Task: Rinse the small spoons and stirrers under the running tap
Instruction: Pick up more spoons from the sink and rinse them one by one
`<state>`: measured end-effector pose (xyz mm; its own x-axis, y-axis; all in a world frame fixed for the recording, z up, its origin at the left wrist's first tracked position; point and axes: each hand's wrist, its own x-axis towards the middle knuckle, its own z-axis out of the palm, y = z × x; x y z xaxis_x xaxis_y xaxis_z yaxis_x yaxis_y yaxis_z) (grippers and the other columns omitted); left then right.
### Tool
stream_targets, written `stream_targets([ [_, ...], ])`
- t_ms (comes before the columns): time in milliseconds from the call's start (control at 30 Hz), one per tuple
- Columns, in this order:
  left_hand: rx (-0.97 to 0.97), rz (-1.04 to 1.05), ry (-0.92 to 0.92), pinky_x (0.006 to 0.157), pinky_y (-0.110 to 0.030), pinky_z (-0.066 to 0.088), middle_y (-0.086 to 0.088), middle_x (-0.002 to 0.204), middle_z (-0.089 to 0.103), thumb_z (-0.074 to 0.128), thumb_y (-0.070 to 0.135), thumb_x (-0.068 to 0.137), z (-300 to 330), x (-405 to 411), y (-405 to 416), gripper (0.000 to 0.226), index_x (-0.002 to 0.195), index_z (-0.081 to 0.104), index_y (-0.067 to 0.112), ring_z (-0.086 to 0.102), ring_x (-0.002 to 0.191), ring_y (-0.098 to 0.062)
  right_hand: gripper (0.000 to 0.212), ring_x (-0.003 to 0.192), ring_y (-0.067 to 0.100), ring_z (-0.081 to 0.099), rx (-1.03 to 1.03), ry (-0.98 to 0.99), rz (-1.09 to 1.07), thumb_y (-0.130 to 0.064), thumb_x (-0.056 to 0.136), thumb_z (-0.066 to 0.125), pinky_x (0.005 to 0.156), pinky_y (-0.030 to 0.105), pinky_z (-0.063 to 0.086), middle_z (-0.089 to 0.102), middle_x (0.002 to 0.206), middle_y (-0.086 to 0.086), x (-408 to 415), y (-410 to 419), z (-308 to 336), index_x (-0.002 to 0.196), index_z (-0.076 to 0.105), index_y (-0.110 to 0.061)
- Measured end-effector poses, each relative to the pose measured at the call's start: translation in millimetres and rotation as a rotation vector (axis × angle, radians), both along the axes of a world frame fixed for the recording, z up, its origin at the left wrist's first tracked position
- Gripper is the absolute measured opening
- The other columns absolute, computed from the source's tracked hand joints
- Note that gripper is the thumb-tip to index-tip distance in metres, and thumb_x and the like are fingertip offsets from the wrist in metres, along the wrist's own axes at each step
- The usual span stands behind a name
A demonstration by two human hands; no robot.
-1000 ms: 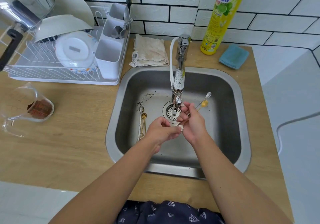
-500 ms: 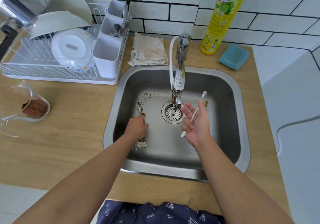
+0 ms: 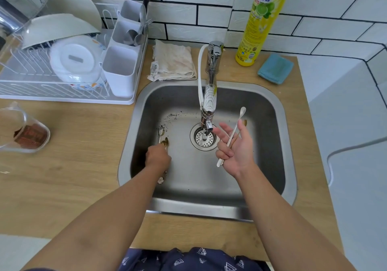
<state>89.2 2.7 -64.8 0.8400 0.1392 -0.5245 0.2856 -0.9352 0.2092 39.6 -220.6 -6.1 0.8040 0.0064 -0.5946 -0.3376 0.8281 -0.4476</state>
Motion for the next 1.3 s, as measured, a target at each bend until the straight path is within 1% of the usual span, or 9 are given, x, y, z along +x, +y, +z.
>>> stream_targets([
  [200, -0.615, 0.349, 0.084, 0.076, -0.04, 0.062, -0.012, 0.074, 0.069, 0.07, 0.003, 0.083, 17, -1, -1, 0.005, 0.079, 0.07, 0.005, 0.068, 0.065, -0.023, 0.045, 0.03, 0.006, 0.023, -0.027, 0.042, 0.005, -0.058, 0.099, 0.049, 0.039, 0.019, 0.01, 0.078, 0.092, 0.008, -2, 1, -8, 0.096, 0.068, -0.017],
  [300, -0.814, 0.21, 0.077, 0.065, -0.033, 0.06, -0.006, 0.067, 0.067, 0.073, 0.001, 0.083, 36, -14, -12, 0.008, 0.081, 0.068, 0.007, 0.064, 0.055, -0.013, 0.037, 0.03, 0.003, 0.022, -0.139, 0.096, 0.025, -0.053, 0.101, 0.053, 0.034, 0.018, 0.013, 0.079, 0.094, 0.004, 1, 10, -12, 0.102, 0.065, -0.017],
  [467, -0.777, -0.077, -0.025, 0.055, -0.022, 0.055, -0.003, 0.067, 0.066, 0.07, 0.011, 0.082, 61, -26, -30, 0.003, 0.081, 0.069, 0.014, 0.064, 0.051, -0.01, 0.034, 0.037, 0.002, 0.024, -0.427, 0.087, 0.119, -0.024, 0.092, 0.076, 0.034, 0.018, 0.021, 0.073, 0.087, -0.002, 2, 26, -14, 0.124, 0.068, -0.013],
  [600, -0.779, -0.109, -0.035, 0.051, -0.017, 0.052, 0.001, 0.067, 0.067, 0.07, 0.012, 0.083, 67, -30, -36, 0.003, 0.084, 0.069, 0.014, 0.064, 0.049, -0.007, 0.04, 0.036, 0.002, 0.031, -0.547, 0.045, 0.211, -0.016, 0.087, 0.081, 0.036, 0.018, 0.025, 0.063, 0.058, -0.015, 5, 35, -12, 0.124, 0.068, -0.012],
  [700, -0.769, -0.109, -0.049, 0.051, -0.018, 0.053, 0.004, 0.064, 0.066, 0.07, 0.015, 0.085, 66, -32, -36, 0.002, 0.084, 0.069, 0.015, 0.064, 0.049, -0.008, 0.033, 0.037, -0.002, 0.046, -0.611, 0.012, 0.162, -0.007, 0.084, 0.082, 0.038, 0.01, 0.033, 0.067, 0.059, -0.014, 9, 37, -14, 0.114, 0.07, -0.003],
  [800, -0.764, -0.1, -0.047, 0.053, -0.023, 0.055, 0.005, 0.064, 0.066, 0.07, 0.019, 0.086, 65, -33, -33, 0.004, 0.083, 0.068, 0.018, 0.065, 0.05, -0.014, 0.011, 0.044, -0.006, 0.055, -0.736, -0.021, 0.181, -0.011, 0.092, 0.075, 0.043, 0.006, 0.039, 0.075, 0.067, -0.012, 12, 36, -14, 0.099, 0.074, -0.002],
  [967, -0.804, -0.07, -0.011, 0.051, -0.029, 0.058, -0.003, 0.069, 0.064, 0.07, 0.016, 0.088, 65, -33, -29, 0.005, 0.084, 0.068, 0.015, 0.063, 0.054, -0.011, 0.022, 0.056, -0.008, 0.061, -0.736, -0.061, 0.268, -0.012, 0.092, 0.075, 0.046, 0.006, 0.041, 0.08, 0.089, -0.004, 11, 33, -18, 0.113, 0.07, -0.007],
  [1167, -0.807, -0.068, 0.005, 0.056, -0.038, 0.062, -0.002, 0.07, 0.065, 0.069, 0.016, 0.09, 68, -33, -29, 0.003, 0.088, 0.068, 0.014, 0.063, 0.055, -0.013, 0.008, 0.043, -0.005, 0.053, -0.729, -0.073, 0.303, -0.018, 0.1, 0.065, 0.04, 0.012, 0.034, 0.081, 0.1, -0.003, 10, 28, -18, 0.105, 0.071, -0.015],
  [1300, -0.827, -0.071, 0.064, 0.055, -0.033, 0.06, -0.003, 0.073, 0.066, 0.07, 0.017, 0.09, 72, -32, -28, 0.004, 0.09, 0.069, 0.014, 0.061, 0.058, -0.011, 0.013, 0.042, -0.005, 0.053, -0.735, -0.084, 0.291, -0.017, 0.092, 0.076, 0.041, 0.007, 0.037, 0.077, 0.073, -0.012, 10, 28, -18, 0.102, 0.072, -0.011],
])
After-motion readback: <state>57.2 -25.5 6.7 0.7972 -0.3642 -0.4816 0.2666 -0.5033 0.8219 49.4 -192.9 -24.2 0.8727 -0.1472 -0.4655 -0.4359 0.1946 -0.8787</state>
